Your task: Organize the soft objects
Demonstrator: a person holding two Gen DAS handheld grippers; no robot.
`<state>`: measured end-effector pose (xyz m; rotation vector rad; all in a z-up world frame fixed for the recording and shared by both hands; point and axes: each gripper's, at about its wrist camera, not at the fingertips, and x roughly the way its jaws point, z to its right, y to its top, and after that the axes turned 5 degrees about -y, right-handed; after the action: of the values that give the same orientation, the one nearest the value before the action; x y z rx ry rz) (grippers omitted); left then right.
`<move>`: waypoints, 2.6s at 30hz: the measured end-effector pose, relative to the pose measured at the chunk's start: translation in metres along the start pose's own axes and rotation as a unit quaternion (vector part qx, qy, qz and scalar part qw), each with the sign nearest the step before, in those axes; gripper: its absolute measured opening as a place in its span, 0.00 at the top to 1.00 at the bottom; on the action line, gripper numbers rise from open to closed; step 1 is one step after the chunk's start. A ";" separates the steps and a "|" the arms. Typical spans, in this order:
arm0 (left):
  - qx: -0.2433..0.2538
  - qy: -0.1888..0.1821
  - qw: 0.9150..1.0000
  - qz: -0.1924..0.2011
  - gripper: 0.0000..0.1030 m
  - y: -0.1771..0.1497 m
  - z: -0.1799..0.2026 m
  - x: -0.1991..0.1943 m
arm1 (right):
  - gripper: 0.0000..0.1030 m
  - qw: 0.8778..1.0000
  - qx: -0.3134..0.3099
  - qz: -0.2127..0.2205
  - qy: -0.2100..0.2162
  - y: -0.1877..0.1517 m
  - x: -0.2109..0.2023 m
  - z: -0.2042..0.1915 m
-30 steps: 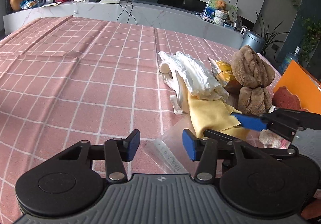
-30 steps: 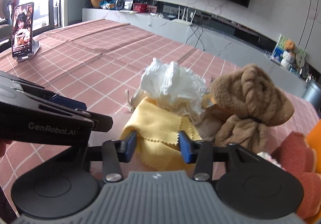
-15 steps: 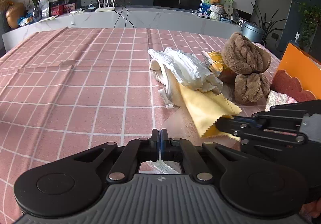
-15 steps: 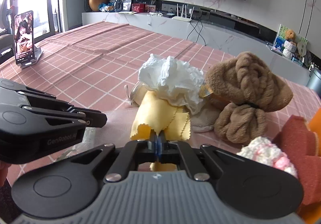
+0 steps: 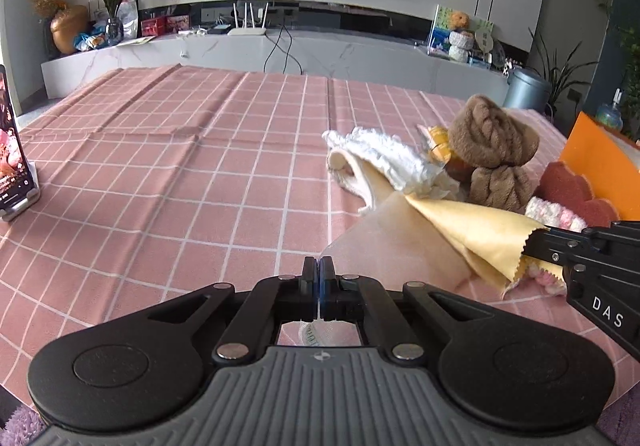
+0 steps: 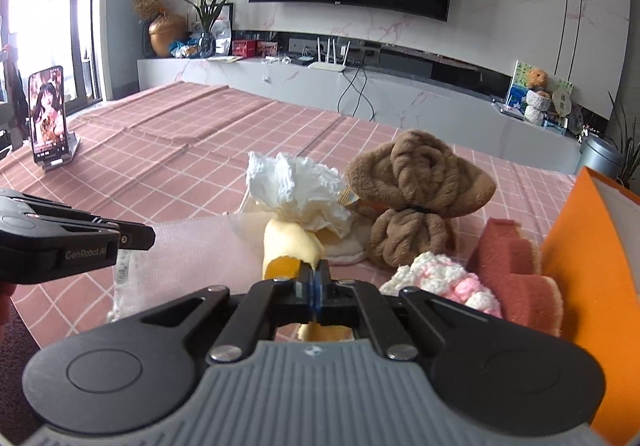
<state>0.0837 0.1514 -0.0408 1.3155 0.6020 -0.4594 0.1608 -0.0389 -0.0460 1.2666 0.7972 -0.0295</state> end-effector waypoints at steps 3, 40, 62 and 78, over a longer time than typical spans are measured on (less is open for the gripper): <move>0.005 0.004 1.000 0.014 1.00 0.001 0.007 -0.012 | 1.00 1.000 -0.001 0.014 0.001 0.004 -0.013 -0.002; 0.084 -0.058 0.992 -0.073 0.18 -0.031 0.052 0.010 | 0.59 0.999 0.015 -0.017 -0.024 -0.036 -0.040 0.027; 0.073 -0.059 0.994 -0.053 0.92 -0.025 0.041 0.030 | 0.50 0.995 0.049 -0.083 0.030 -0.043 0.028 0.020; 0.052 -0.071 0.995 -0.039 0.98 -0.023 0.045 0.012 | 1.00 0.999 0.000 -0.043 0.024 -0.042 -0.003 0.005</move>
<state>0.0850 0.1026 -0.0599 1.3496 0.5171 -0.6496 0.1427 -0.0584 -0.0796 1.2366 0.8925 -0.0682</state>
